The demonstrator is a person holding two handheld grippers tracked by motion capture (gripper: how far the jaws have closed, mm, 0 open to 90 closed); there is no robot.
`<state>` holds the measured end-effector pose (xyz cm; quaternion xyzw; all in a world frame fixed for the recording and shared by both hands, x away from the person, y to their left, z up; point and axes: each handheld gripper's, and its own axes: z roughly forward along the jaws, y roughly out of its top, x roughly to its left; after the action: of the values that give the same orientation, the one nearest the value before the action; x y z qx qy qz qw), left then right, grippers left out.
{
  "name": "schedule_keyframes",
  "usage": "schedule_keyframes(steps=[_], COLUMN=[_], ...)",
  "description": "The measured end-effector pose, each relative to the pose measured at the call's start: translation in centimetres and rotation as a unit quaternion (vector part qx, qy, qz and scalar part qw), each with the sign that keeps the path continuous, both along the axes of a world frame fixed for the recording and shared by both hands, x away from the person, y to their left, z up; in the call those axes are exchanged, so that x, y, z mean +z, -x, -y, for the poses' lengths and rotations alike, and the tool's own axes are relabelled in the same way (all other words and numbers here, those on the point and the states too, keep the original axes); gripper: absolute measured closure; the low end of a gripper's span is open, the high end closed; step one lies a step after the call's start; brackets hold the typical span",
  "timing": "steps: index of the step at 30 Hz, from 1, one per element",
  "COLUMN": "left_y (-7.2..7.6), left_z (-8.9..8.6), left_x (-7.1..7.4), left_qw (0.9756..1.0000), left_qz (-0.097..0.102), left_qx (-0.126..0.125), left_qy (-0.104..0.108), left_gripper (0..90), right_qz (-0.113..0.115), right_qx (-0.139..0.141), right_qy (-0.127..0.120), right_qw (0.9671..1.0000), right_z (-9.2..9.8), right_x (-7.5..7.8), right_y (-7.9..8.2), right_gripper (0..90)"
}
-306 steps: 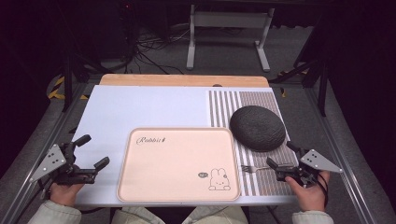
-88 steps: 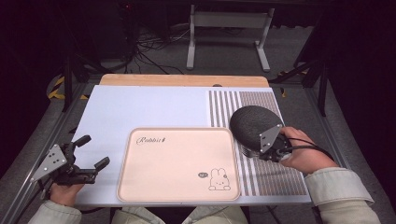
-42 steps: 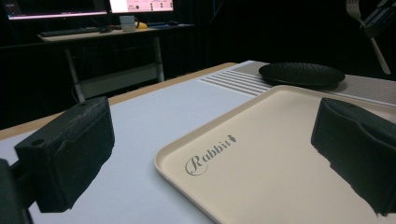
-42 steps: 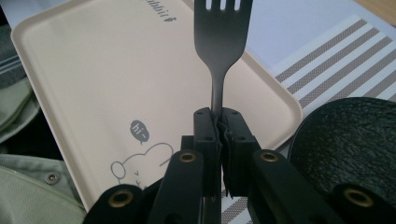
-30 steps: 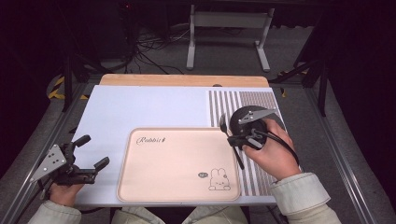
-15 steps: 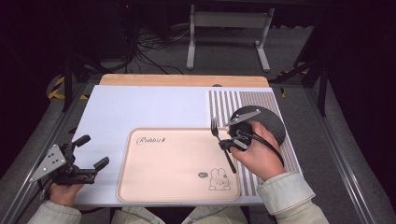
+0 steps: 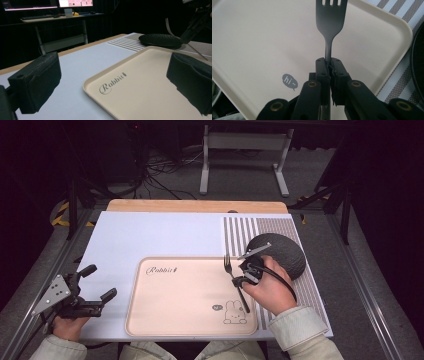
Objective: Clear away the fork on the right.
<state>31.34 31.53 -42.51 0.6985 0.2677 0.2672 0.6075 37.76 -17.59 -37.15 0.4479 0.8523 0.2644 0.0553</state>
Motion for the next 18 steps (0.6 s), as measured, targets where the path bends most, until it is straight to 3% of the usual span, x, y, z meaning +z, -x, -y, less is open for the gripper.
schedule_keyframes(steps=[3,8,18], left_y=[0.0,0.0,0.0], left_z=[0.0,0.0,0.0], left_x=[0.0,0.0,0.0], left_qw=[1.0000,1.0000,1.0000], left_qz=[0.000,0.001,0.002], left_qx=[0.000,0.000,-0.001], left_qy=[0.000,0.000,-0.001], left_gripper=[0.3,0.3,0.3], right_qz=[-0.017,-0.026,-0.060], right_qx=[-0.023,-0.037,-0.094], right_qy=[-0.001,0.001,-0.012], right_qw=[0.9996,0.9990,0.9938], right_z=[0.0,0.0,0.2], right_x=[-0.7,-1.3,-2.3], right_y=[-0.3,-0.6,-1.1], right_gripper=[86.3,86.3,86.2])
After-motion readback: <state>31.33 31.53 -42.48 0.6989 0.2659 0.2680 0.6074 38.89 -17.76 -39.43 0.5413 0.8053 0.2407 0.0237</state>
